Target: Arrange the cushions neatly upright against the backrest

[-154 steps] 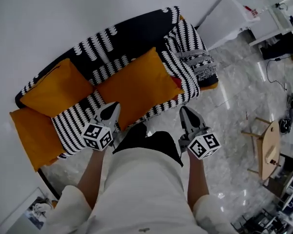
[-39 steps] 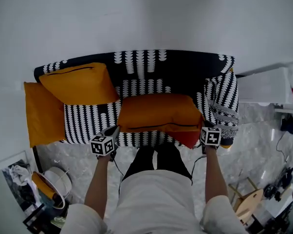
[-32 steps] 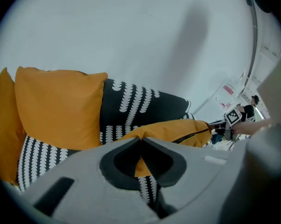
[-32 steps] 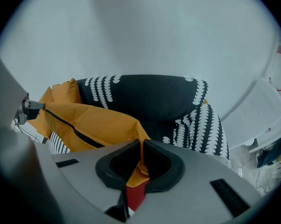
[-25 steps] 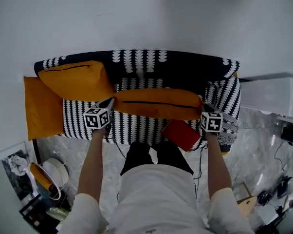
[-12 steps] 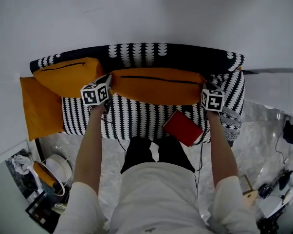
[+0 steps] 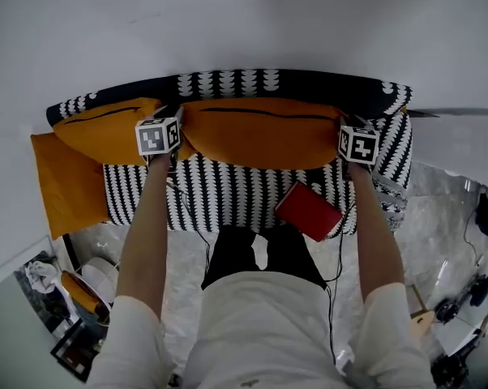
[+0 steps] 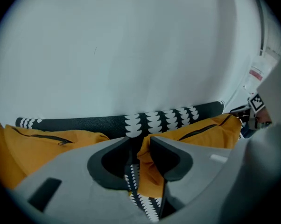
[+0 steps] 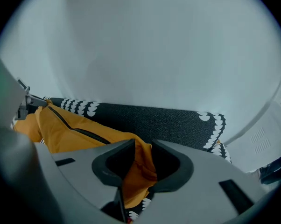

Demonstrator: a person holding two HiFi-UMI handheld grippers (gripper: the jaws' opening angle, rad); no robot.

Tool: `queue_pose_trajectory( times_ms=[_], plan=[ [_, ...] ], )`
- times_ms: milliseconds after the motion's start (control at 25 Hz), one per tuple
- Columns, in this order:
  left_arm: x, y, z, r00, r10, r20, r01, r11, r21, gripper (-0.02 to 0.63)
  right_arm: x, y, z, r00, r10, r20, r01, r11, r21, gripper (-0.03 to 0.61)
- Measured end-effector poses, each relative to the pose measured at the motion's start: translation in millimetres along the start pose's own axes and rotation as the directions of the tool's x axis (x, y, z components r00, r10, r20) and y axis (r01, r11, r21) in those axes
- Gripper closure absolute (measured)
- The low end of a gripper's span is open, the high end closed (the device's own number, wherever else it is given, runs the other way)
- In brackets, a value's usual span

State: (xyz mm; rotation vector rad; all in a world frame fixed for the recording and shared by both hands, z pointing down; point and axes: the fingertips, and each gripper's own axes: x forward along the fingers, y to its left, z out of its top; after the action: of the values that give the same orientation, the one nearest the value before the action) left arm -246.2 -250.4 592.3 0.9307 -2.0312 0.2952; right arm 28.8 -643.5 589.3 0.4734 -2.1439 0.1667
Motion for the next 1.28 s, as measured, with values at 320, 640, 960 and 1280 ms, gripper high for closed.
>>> queue_pose_trajectory(
  times_ms=[320,640,960,1280],
  plan=[
    [-19,10,14,0.999,0.028,0.019,-0.028,0.999,0.018,0.421,-8,-9,21,0.996,-0.024,0.085,0.017,0.996,0.087,0.437],
    [-60,-7,25,0.994,0.003,0.111,-0.004,1.0,0.004,0.413,-43,-8,25,0.993,-0.013,0.116,0.008,0.999,0.047,0.43],
    [-127,-67,55,0.962,-0.086,0.26,0.071,0.995,0.068,0.418,-110,9,40,0.969,0.068,0.238,-0.073,0.997,0.012,0.431],
    [-214,-137,53,0.89,-0.183,0.419,0.147,0.982,0.116,0.513,-205,36,40,0.892,0.209,0.401,-0.209,0.977,-0.044,0.505]
  ],
)
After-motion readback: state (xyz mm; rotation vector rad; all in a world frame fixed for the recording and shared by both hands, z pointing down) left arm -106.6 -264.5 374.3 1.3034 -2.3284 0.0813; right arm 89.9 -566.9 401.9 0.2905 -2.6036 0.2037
